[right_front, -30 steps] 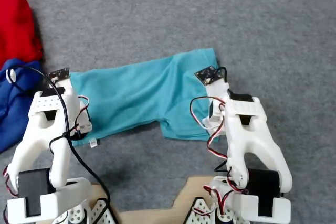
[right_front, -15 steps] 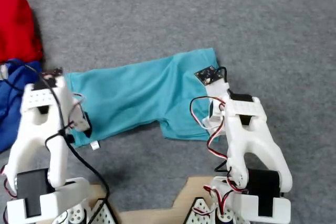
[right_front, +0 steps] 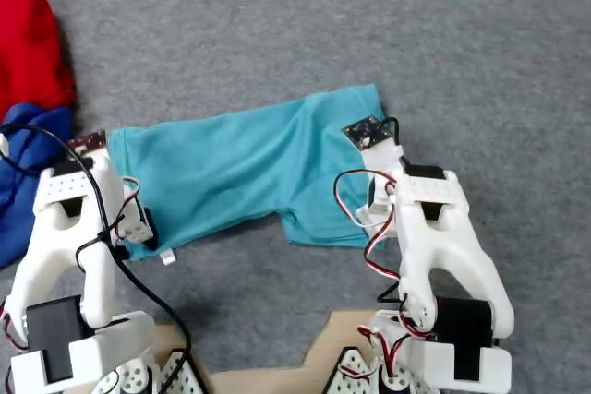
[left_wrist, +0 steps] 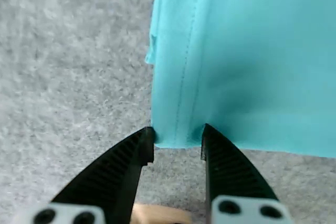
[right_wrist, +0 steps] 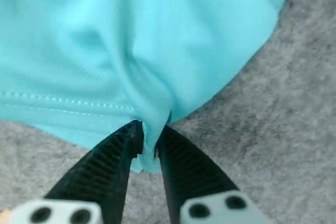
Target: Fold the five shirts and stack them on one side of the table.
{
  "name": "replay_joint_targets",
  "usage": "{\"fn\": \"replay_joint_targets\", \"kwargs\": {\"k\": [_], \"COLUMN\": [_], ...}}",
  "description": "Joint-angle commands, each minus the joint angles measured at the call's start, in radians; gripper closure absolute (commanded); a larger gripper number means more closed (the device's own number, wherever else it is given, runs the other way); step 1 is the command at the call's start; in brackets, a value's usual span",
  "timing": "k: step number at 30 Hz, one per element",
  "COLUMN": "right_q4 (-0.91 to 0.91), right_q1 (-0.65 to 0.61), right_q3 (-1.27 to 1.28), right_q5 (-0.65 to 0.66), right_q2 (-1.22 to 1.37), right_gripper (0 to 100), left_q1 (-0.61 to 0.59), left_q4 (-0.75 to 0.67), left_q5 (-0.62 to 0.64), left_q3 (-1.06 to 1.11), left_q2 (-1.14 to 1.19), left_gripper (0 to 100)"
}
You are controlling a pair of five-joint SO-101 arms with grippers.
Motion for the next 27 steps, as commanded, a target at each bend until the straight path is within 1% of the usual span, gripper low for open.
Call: {"fn": "replay_joint_targets", "kwargs": {"k": [1,5,9,14,15,21,27], "right_q4": [0.005,0.005,0.005,0.005,0.005,0.012,0.061], "right_q1": [0.016,0.016,0.016,0.016,0.016,0.016,0.024], "right_q3": [-0.028,-0.028,-0.028,-0.028,-0.028,-0.047,-0.081], "right_q5": [-0.003,-0.003,-0.003,-0.005,-0.006,-0.009,-0.009], "right_q2": [-0.002,-0.002,-0.002,-0.002,-0.002,-0.004,-0.005], "right_gripper": [98.6,98.6,98.6,98.6,98.6,98.7,99.3], "left_q1": [-0.023,-0.026,-0.026,-0.020,-0.020,-0.018,-0.018], "left_q4": [-0.017,-0.018,-0.017,-0.009,-0.009,0.002,0.117], "left_q5": [-0.005,-0.005,-0.003,-0.003,-0.003,-0.003,-0.003], "left_q3": [0.014,0.008,-0.020,-0.117,-0.130,-0.210,-0.385], "left_q2": [-0.024,0.007,0.113,0.255,0.272,0.300,0.300], "left_gripper": [84,84,85,99,98,98,98]}}
